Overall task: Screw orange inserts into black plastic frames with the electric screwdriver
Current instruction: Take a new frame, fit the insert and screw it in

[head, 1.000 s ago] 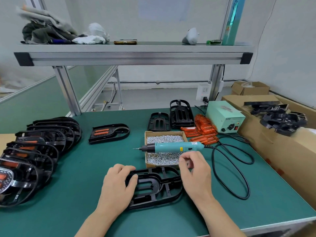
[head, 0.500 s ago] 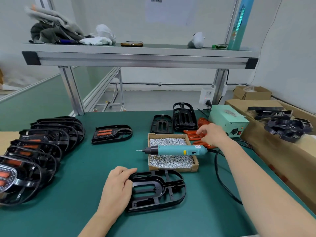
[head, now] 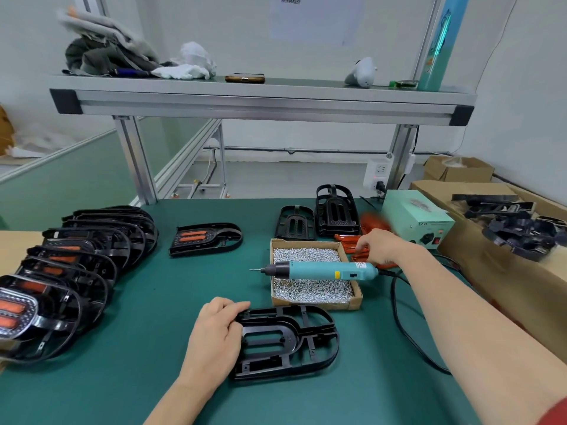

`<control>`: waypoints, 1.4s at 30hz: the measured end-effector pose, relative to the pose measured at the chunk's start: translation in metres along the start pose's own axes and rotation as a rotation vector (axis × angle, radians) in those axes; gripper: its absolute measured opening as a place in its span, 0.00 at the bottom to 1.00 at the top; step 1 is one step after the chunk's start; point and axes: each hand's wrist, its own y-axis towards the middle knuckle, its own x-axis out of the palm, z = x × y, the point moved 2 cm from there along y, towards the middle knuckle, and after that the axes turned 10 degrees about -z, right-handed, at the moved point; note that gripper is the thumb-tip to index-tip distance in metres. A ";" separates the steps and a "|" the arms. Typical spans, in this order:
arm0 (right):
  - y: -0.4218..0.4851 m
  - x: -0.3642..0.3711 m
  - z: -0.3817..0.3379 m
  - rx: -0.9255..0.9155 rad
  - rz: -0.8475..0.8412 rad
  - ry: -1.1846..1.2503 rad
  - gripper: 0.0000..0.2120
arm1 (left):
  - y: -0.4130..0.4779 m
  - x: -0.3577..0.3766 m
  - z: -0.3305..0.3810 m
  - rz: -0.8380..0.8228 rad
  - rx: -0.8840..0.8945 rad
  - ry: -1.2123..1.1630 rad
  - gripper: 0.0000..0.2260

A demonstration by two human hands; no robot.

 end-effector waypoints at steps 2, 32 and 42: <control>0.000 0.002 0.001 -0.016 0.031 0.022 0.20 | 0.000 -0.001 0.000 0.001 0.003 0.004 0.19; -0.132 0.024 -0.116 -0.628 0.438 0.447 0.18 | -0.014 -0.005 0.011 0.265 0.311 0.077 0.12; -0.141 0.068 -0.149 -0.682 0.346 0.467 0.20 | -0.017 0.000 0.015 0.429 0.535 0.181 0.16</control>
